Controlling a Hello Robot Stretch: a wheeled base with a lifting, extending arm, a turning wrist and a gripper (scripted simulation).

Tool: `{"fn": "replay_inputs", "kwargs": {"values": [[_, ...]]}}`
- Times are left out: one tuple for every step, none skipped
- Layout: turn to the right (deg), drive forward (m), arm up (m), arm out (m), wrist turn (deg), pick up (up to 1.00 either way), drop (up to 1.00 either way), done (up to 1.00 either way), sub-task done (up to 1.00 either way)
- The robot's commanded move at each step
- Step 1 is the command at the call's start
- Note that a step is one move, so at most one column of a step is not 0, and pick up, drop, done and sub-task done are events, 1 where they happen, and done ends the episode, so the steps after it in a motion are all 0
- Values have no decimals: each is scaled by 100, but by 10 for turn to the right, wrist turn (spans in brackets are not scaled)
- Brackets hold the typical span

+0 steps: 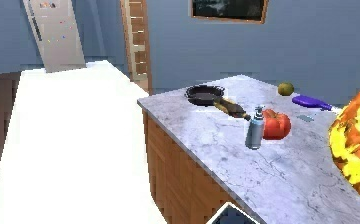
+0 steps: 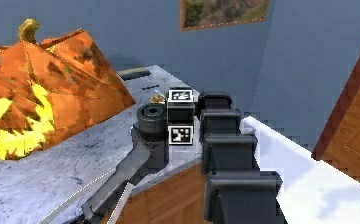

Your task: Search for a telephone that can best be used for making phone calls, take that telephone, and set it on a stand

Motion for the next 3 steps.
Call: {"fn": "replay_inputs", "kwargs": {"values": [[0, 0, 0, -12, 0, 0, 0, 0, 0], [-450, 0, 0, 0, 0, 0, 0, 0, 0], [-450, 0, 0, 0, 0, 0, 0, 0, 0]]}}
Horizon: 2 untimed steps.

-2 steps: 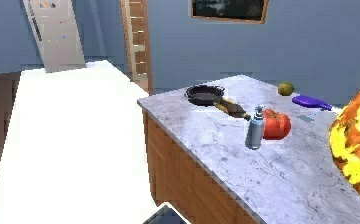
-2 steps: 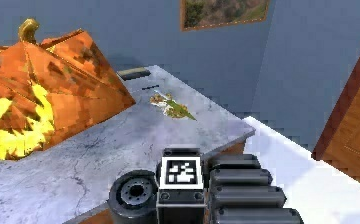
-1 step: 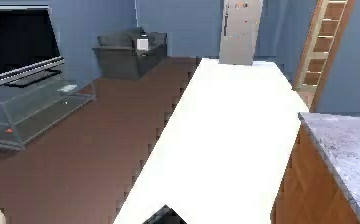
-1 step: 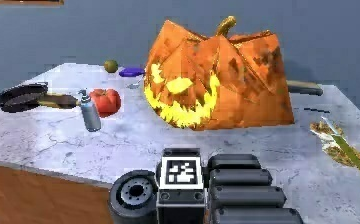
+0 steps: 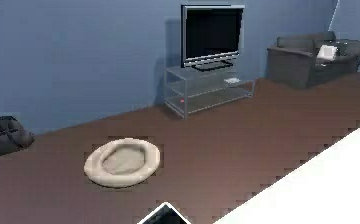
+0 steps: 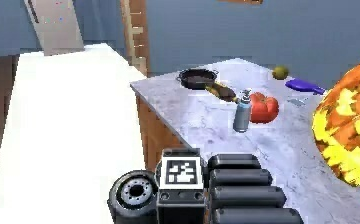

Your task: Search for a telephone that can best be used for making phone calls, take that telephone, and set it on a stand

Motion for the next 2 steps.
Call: {"fn": "replay_inputs", "kwargs": {"values": [[-300, 0, 0, 0, 0, 0, 0, 0, 0], [0, 5, 0, 0, 0, 0, 0, 0, 0]]}}
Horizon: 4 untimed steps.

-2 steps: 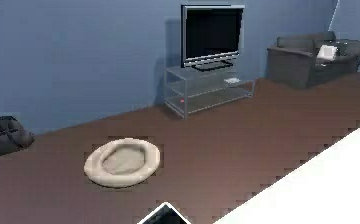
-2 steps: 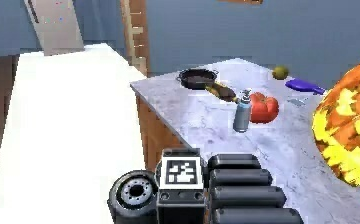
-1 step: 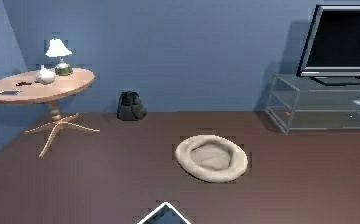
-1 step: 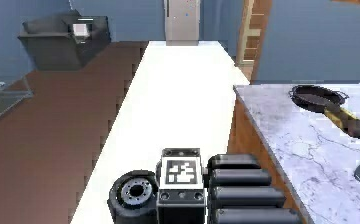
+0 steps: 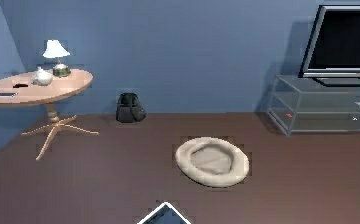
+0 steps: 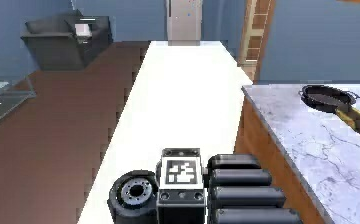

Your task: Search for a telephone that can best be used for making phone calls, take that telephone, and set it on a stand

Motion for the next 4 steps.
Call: {"fn": "replay_inputs", "kwargs": {"values": [[450, 0, 0, 0, 0, 0, 0, 0, 0], [30, 0, 0, 0, 0, 0, 0, 0, 0], [0, 100, 0, 0, 0, 0, 0, 0, 0], [30, 0, 0, 0, 0, 0, 0, 0, 0]]}}
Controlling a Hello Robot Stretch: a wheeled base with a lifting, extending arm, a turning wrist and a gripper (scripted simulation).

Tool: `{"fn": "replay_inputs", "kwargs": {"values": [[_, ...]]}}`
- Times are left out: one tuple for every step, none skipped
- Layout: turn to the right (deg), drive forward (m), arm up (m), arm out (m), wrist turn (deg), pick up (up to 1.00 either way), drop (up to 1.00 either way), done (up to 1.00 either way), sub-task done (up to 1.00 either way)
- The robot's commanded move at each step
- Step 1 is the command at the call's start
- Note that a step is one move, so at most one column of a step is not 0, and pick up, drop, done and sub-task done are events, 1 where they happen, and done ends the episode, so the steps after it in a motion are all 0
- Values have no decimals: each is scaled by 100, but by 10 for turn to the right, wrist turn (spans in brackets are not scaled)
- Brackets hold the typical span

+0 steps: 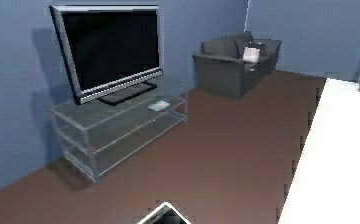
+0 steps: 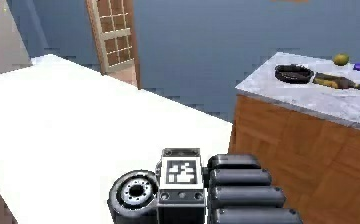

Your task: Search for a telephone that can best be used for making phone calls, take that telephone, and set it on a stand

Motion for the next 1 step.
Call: {"fn": "replay_inputs", "kwargs": {"values": [[0, 100, 0, 0, 0, 0, 0, 0, 0]]}}
